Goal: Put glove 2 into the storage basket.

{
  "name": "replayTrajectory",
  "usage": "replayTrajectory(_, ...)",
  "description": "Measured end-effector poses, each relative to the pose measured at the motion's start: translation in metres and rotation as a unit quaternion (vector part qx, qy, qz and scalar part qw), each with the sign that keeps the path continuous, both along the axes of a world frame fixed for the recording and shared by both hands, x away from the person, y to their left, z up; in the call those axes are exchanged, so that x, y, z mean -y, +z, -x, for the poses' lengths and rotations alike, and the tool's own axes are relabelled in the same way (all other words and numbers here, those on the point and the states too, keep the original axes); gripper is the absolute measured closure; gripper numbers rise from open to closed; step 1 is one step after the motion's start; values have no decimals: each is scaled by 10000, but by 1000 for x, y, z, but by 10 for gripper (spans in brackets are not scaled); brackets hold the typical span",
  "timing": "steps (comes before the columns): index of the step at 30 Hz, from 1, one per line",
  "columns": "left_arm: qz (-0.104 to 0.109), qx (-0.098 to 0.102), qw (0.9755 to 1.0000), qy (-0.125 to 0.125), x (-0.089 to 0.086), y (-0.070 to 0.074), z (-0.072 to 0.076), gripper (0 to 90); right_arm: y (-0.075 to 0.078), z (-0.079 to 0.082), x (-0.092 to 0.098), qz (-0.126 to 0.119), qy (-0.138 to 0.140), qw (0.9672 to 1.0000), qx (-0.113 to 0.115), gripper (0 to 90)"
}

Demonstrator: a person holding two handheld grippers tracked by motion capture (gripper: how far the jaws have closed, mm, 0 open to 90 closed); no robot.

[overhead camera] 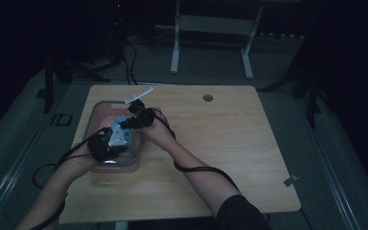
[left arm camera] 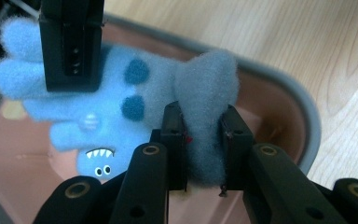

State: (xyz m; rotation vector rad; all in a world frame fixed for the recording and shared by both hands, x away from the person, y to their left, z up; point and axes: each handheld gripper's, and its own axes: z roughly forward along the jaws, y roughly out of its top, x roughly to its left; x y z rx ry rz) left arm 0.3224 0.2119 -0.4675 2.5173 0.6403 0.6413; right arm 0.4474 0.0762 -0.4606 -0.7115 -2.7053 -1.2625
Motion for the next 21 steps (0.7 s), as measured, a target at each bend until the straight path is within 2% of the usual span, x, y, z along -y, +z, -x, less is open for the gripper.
replayTrajectory(1, 0, 0, 10000, 0, 0, 0, 0, 764, 0, 0, 0, 0, 0, 10000, 0, 819)
replayTrajectory(3, 53, -125, 9999, 41, -5, -8, -4, 763, -12, -6, -5, 43, -53, 9999, -134, 819)
replayTrajectory(5, 53, -125, 9999, 41, -5, -8, -4, 763, -14, -7, -6, 70, -52, 9998, -162, 819)
replayTrajectory(6, 40, -170, 9998, 55, -7, -14, -7, 763, -14, -7, -6, 70, -52, 9998, -162, 819)
replayTrajectory(8, -5, -255, 9997, 48, -6, -19, -11, 761, -24, -11, -11, 198, -77, 9996, -194, 818)
replayTrajectory(10, 0, -290, 9996, 62, -6, -21, -13, 760, -25, -11, -12, 242, -71, 9995, -192, 816)
replayTrajectory(11, 26, -389, 9992, 75, -7, -25, -16, 759, -28, -12, -14, 328, -87, 9993, -150, 809)
replayTrajectory(16, 45, -466, 9989, 93, -6, -30, -19, 745, -31, -11, -16, 521, -78, 9986, -43, 750)
replayTrajectory(17, 42, -482, 9988, 91, -5, -31, -19, 742, -30, -10, -15, 578, -68, 9983, 50, 680)
replayTrajectory(19, 90, -496, 9986, 126, -5, -31, -19, 718, -28, -10, -13, 604, -33, 9980, 168, 637)
replayTrajectory(21, 100, -526, 9985, 131, -5, -31, -20, 657, -26, -10, -12, 596, -28, 9980, 210, 610)
